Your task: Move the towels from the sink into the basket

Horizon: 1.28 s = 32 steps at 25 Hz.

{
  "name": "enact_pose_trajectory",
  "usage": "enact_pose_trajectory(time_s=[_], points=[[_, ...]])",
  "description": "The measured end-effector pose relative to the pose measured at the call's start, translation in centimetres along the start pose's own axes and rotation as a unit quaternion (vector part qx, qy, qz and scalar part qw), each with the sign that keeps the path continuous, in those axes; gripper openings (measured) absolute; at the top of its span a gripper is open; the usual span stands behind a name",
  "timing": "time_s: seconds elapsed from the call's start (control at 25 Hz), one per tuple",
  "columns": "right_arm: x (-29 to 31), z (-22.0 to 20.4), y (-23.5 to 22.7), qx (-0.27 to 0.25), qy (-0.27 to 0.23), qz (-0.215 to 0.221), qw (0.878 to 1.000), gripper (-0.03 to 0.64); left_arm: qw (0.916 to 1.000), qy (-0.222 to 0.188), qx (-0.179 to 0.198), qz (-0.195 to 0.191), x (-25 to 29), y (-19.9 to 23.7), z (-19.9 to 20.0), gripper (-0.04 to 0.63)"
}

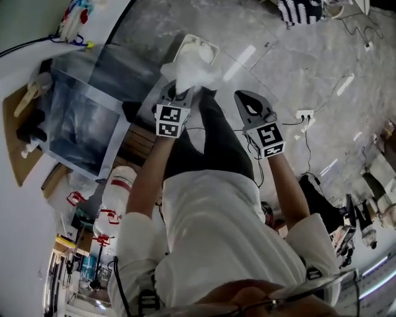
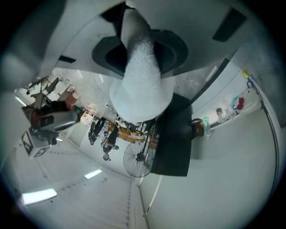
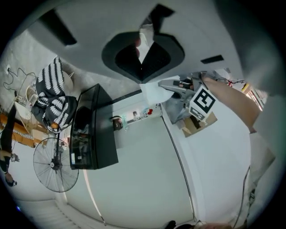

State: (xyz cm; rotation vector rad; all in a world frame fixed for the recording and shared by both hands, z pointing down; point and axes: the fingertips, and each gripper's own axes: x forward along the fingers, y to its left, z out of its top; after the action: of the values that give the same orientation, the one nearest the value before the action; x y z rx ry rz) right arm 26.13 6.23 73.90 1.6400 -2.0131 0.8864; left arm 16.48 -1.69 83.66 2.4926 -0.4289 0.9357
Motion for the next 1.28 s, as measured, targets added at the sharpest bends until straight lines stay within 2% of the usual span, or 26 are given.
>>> enact_pose_trajectory(time_s=[0.2,0.36,0.48,0.52,0.64,0.72,0.84,1.0,1.2,1.28], points=[[6.6,-6.8,-1.7,0.004,0.042,0.025,0.999,-0.005,0.9977,0.054,-0.033,0.023,10.6,4.0,-9.3,0.103],[11.7,-12.1,-3.5,0.022,0.060,0.036,0.997,-0.005,0.9904,0.106,-0.075,0.048,18.7,7.8,-17.4,0.109],[15.1,-15.7,-4.3,0.033,0.071,0.038,0.996,-0.005,0.9842,0.129,-0.103,0.064,23.3,10.5,-22.6,0.117],[16.1,-16.8,-4.4,0.035,0.076,0.038,0.996,-0.005,0.9818,0.138,-0.113,0.066,24.4,11.2,-24.3,0.134],[18.5,-19.7,-5.5,0.045,0.089,0.039,0.994,-0.005,0.9694,0.182,-0.153,0.061,26.9,12.1,-28.7,0.264],[19.8,-20.8,-6.4,0.048,0.097,0.039,0.993,-0.005,0.9615,0.205,-0.171,0.064,27.3,12.4,-30.4,0.287],[20.8,-21.1,-6.7,0.046,0.104,0.039,0.993,-0.005,0.9599,0.214,-0.171,0.059,26.4,12.1,-31.5,0.296],[20.9,-19.4,-5.9,0.037,0.101,0.038,0.993,-0.005,0.9651,0.202,-0.156,0.057,23.9,11.7,-30.8,0.298],[19.4,-15.9,-4.1,0.027,0.095,0.034,0.995,-0.005,0.9705,0.177,-0.155,0.051,19.8,10.5,-26.8,0.296],[18.3,-14.1,-3.3,0.019,0.091,0.029,0.995,-0.005,0.9725,0.166,-0.158,0.043,17.9,9.6,-24.5,0.274]])
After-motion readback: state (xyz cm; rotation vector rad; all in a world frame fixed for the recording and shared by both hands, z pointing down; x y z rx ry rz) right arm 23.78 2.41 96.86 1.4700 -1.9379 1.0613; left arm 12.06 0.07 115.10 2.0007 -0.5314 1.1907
